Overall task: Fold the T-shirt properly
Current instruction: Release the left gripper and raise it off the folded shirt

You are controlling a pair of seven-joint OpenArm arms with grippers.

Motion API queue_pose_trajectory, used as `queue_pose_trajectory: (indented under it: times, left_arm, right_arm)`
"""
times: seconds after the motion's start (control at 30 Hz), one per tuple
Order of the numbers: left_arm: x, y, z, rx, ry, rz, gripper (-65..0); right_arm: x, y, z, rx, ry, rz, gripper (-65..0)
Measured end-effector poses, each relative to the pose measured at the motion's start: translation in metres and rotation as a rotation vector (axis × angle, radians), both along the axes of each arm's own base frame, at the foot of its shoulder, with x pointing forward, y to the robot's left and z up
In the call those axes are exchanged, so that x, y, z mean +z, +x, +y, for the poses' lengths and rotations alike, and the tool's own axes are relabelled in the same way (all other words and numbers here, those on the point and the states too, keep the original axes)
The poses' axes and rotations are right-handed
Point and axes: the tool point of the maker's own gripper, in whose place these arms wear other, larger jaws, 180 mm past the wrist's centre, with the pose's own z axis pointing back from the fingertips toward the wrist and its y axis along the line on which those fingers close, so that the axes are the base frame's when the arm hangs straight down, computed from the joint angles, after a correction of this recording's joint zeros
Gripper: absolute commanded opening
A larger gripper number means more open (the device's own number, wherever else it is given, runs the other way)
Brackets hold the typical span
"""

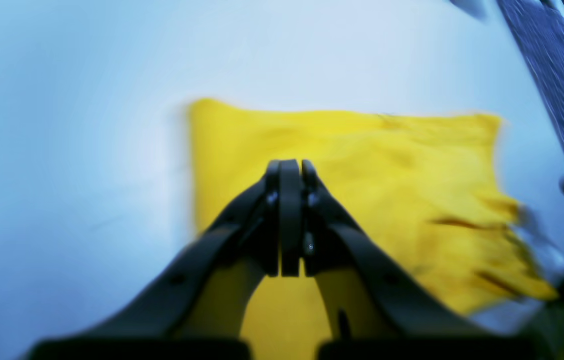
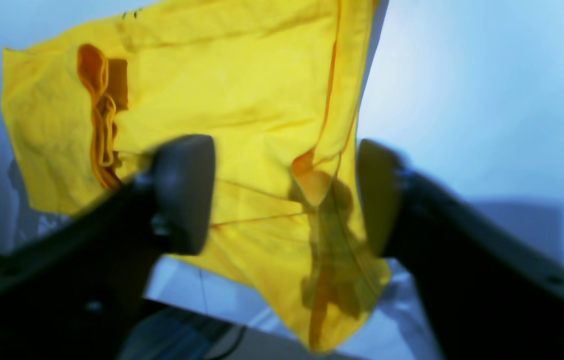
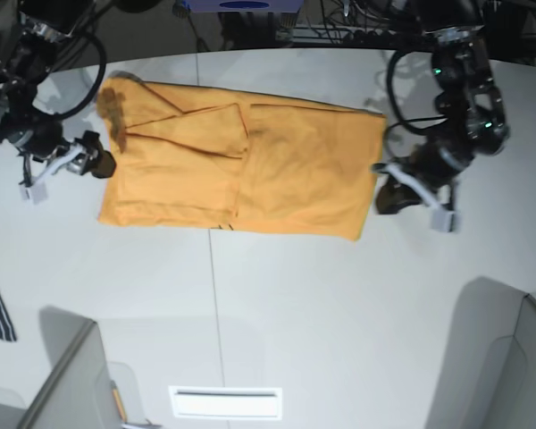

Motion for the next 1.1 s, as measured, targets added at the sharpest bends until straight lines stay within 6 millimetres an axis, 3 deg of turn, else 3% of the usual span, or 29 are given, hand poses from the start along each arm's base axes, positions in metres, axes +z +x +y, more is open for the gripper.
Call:
queue_pose_trajectory:
  times: [0.17, 0.33, 0.53, 0.67, 0.8, 0.93, 1.1]
  left_arm:
    - [-0.004, -0.024, 0.072, 0.155, 0.097, 0.04, -65.0]
    - [0.004, -0.036, 0.113, 0.232, 0.158, 0.041, -65.0]
    - [0.008, -0.034, 0.118, 0.234, 0.168, 0.033, -65.0]
    - [0.008, -0.032, 0.115, 0.231, 0.161, 0.031, -65.0]
    - [0.008, -0.032, 0.115, 0.23, 0.161, 0.031, -65.0]
    - [0.0, -0.034, 0.119, 0.242, 0.158, 0.051, -65.0]
    - [-0.02, -0.038, 0.144, 0.28, 0.296, 0.131, -65.0]
  right_arm:
    - [-0.026, 0.006, -0.009, -0.031, 0.071, 0.078, -18.5]
    - [-0.051, 0.005, -0.011, -0.069, 0.137, 0.159, -18.3]
    - [-0.056, 0.004, -0.003, -0.069, 0.172, 0.172, -18.3]
    - [-0.059, 0.003, 0.034, 0.019, 0.219, 0.165, -18.3]
    - [-0.061, 0.007, 0.051, 0.044, 0.232, 0.144, -18.3]
    - [-0.062, 0.007, 0.052, 0.042, 0.238, 0.144, -18.3]
    - [-0.062, 0.006, 0.054, 0.053, 0.234, 0.148, -18.6]
